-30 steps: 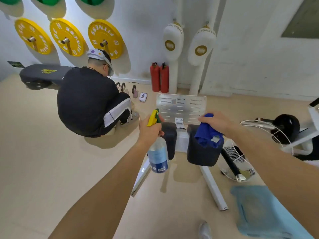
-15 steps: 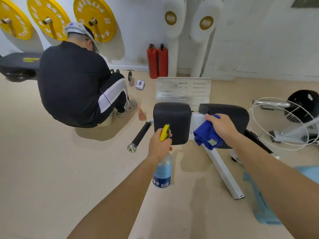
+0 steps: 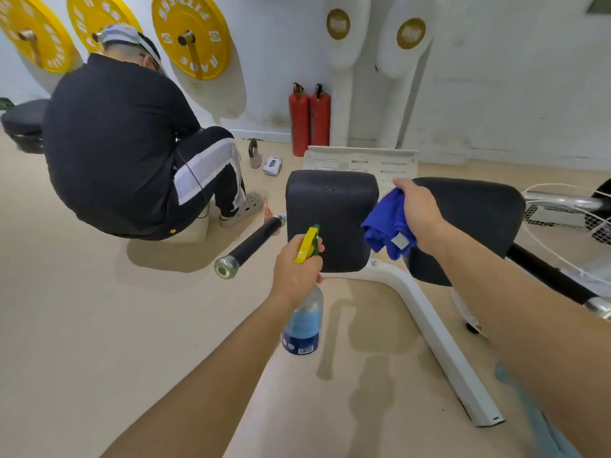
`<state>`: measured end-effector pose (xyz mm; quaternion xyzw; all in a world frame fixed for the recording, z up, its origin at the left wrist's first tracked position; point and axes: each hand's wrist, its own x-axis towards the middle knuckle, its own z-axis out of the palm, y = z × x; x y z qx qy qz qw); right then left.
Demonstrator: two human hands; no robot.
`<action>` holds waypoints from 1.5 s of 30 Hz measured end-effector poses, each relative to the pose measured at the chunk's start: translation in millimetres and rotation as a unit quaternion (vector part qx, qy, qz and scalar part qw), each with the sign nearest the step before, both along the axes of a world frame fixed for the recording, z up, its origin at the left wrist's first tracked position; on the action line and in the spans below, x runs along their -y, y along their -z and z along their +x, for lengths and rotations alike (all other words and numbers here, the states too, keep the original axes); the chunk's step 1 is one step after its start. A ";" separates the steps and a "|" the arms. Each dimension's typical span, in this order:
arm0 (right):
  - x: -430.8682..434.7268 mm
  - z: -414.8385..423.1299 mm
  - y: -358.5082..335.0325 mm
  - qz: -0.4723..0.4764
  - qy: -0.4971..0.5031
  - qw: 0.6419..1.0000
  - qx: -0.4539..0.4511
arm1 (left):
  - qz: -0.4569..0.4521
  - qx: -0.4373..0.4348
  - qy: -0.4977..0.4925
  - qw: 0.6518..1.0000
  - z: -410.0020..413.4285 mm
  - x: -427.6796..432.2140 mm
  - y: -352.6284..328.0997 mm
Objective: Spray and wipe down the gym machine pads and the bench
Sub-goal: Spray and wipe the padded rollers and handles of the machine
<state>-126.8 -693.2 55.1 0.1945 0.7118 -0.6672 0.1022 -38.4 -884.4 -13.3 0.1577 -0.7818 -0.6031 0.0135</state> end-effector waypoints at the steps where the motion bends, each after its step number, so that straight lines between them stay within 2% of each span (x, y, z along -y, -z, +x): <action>1: 2.6 -3.7 3.1 -0.009 0.006 1.000 -0.007 | -0.002 -0.007 0.003 1.000 -1.5 1.7 4.2; 7: 11.7 -11.6 26.6 -0.079 0.051 0.993 -0.067 | -0.012 -0.048 0.015 0.999 -1.8 2.3 26.2; 13: 3.2 -6.2 42.4 -0.092 0.065 0.991 -0.075 | -0.030 -0.089 0.016 0.995 0.9 -0.9 38.1; 17: -2.0 0.7 46.9 -0.067 0.068 0.991 -0.090 | -0.056 -0.105 0.012 0.993 2.7 -2.3 45.0; 23: 1.1 6.2 41.0 -0.115 0.089 0.983 -0.114 | -0.079 -0.069 -0.018 0.994 -3.2 3.4 59.6; 26: 15.0 -0.9 35.3 -0.126 0.141 0.962 -0.197 | -0.065 -0.070 -0.007 0.995 -1.2 7.8 57.1; 28: 33.2 -4.1 36.1 -0.071 0.162 0.936 -0.304 | -0.057 -0.079 0.003 0.995 2.0 11.0 53.3; 29: 43.0 -4.1 41.2 -0.012 0.140 0.922 -0.360 | -0.050 -0.084 0.004 0.995 3.8 12.2 50.0; 30: 51.7 -6.3 53.1 0.080 0.088 0.906 -0.406 | -0.039 -0.090 0.000 0.995 4.5 14.5 48.0; 31: 58.9 -9.9 71.1 0.216 0.015 0.873 -0.436 | -0.024 -0.096 -0.008 0.995 3.7 17.7 47.7; 33: 63.1 -19.0 108.6 0.485 -0.098 0.741 -0.454 | 0.008 -0.103 -0.022 0.994 1.7 24.2 47.7; 34: 61.7 -23.5 121.3 0.551 -0.119 0.689 -0.456 | 0.023 -0.104 -0.028 0.994 1.7 27.0 47.1; 37: 52.8 -25.8 135.9 0.606 -0.149 0.623 -0.471 | 0.042 -0.108 -0.035 0.993 0.8 32.6 48.1; 40: 46.4 -13.3 164.0 0.666 -0.216 0.516 -0.494 | 0.045 -0.121 -0.031 0.991 1.9 35.4 52.7; 43: 42.8 -6.2 179.7 0.682 -0.299 0.420 -0.518 | 0.052 -0.122 -0.036 0.991 2.5 38.1 55.3; 45: 45.3 -17.7 155.3 0.693 -0.306 0.388 -0.525 | 0.066 -0.119 -0.042 0.990 3.4 41.6 54.2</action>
